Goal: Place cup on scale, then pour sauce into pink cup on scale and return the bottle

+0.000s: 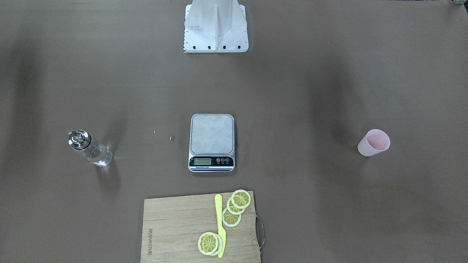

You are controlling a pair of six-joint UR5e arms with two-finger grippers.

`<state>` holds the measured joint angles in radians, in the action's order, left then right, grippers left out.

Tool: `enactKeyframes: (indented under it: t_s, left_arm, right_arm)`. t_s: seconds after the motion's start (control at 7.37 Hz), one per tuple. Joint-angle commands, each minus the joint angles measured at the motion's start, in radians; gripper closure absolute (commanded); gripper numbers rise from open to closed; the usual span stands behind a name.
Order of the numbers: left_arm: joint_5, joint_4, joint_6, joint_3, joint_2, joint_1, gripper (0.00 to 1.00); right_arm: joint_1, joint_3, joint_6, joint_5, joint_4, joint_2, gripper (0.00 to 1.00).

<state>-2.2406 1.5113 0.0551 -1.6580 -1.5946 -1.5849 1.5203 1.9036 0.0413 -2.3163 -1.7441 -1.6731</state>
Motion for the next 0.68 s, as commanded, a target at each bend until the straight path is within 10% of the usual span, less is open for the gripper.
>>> enactKeyframes:
  t_s: [0.0,0.54]
  left_arm:
    - [-0.002,0.006,0.000,-0.003,-0.002,0.002,0.02]
    - [-0.004,0.032,-0.003,-0.009,-0.004,0.037,0.02]
  right_arm:
    - [0.000,0.000,-0.001,0.000,0.000,0.000,0.00]
    - [0.000,0.000,-0.009,0.000,0.000,-0.002,0.00]
